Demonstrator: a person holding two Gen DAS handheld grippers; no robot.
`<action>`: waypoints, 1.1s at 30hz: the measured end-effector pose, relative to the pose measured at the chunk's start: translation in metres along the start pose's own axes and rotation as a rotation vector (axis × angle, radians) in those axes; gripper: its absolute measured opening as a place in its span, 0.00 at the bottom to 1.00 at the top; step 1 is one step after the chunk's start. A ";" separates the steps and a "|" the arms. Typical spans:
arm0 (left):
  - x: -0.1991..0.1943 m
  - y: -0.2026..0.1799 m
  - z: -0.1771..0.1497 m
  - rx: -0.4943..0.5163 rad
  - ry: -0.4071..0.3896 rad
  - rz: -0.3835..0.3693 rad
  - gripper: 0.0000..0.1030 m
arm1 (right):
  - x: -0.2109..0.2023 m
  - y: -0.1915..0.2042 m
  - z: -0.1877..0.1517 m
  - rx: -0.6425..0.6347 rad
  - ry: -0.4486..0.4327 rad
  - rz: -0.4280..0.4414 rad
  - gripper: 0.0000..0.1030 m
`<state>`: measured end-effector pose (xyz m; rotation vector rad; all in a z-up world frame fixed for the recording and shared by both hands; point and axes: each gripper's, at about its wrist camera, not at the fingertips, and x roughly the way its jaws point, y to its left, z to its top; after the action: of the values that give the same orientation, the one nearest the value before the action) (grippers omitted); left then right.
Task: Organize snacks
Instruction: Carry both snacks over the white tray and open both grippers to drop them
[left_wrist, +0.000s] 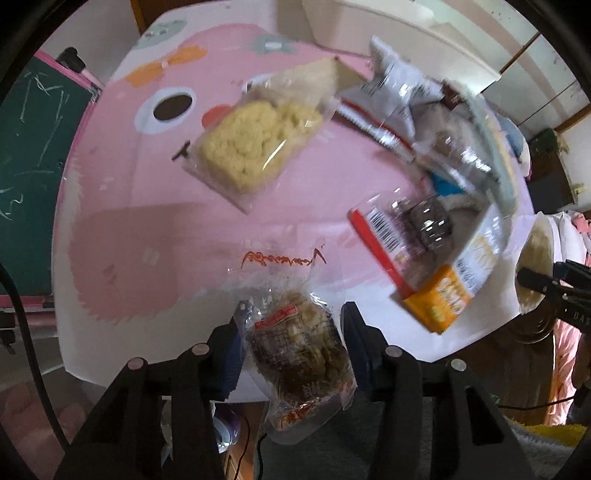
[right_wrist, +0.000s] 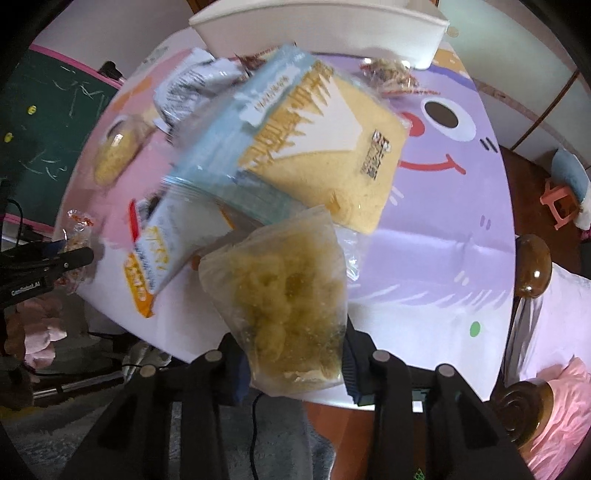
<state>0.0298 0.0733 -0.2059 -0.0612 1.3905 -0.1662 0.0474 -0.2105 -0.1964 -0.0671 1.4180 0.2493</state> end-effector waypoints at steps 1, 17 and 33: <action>-0.006 -0.001 0.000 -0.005 -0.013 -0.003 0.46 | -0.006 0.002 -0.001 -0.002 -0.011 0.010 0.38; -0.155 -0.078 0.049 -0.017 -0.278 0.011 0.46 | -0.157 0.014 0.027 -0.096 -0.278 0.012 0.38; -0.239 -0.135 0.165 0.138 -0.426 0.108 0.47 | -0.243 0.001 0.140 -0.084 -0.471 -0.124 0.38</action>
<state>0.1405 -0.0326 0.0753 0.0895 0.9519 -0.1483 0.1513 -0.2147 0.0642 -0.1546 0.9315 0.2057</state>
